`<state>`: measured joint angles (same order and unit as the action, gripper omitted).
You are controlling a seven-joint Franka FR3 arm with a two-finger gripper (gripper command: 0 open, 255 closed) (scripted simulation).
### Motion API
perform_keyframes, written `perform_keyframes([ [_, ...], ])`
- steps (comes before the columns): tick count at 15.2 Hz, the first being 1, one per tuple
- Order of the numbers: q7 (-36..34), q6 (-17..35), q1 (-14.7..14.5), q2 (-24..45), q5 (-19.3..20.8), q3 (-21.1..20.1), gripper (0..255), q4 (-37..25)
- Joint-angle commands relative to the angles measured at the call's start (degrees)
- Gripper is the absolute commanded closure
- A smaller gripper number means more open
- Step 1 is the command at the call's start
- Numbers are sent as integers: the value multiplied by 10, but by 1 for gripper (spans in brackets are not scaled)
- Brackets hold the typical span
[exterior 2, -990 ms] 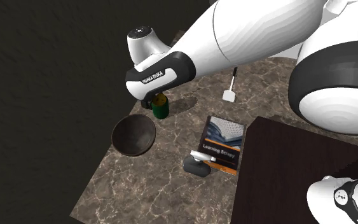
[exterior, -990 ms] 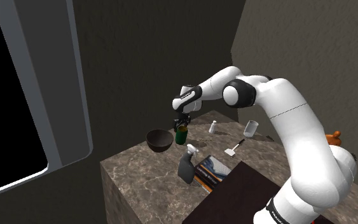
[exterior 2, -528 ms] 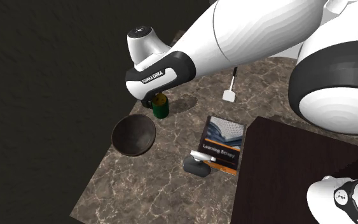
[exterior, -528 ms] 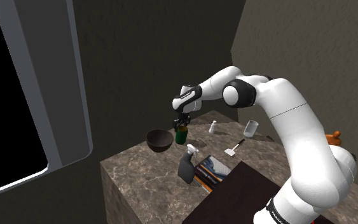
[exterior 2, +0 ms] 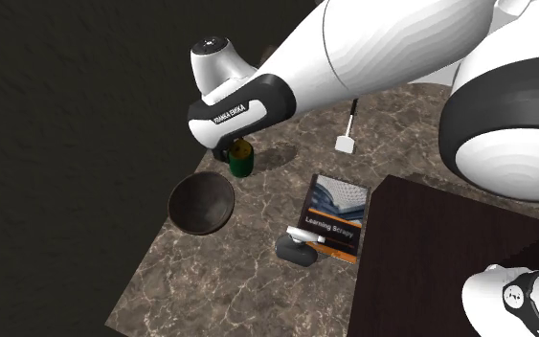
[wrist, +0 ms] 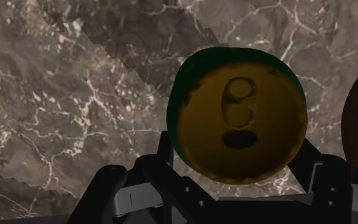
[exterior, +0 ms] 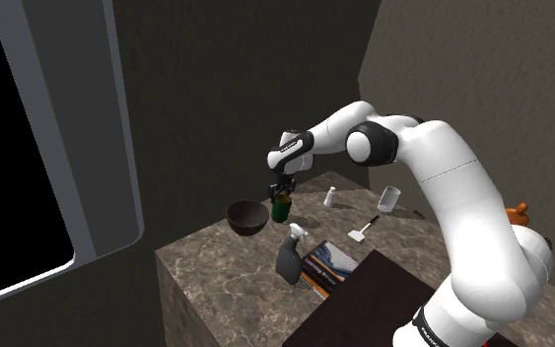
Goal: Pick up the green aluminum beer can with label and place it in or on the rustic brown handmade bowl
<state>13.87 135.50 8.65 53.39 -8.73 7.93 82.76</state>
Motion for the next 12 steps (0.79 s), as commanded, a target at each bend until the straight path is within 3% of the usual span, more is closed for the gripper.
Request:
perform_keyframes([
  [1, 0, -7, -1, -11, 1, 1, 255, 5],
  [12, -3, -51, -6, -73, 8, 8, 255, 22],
])
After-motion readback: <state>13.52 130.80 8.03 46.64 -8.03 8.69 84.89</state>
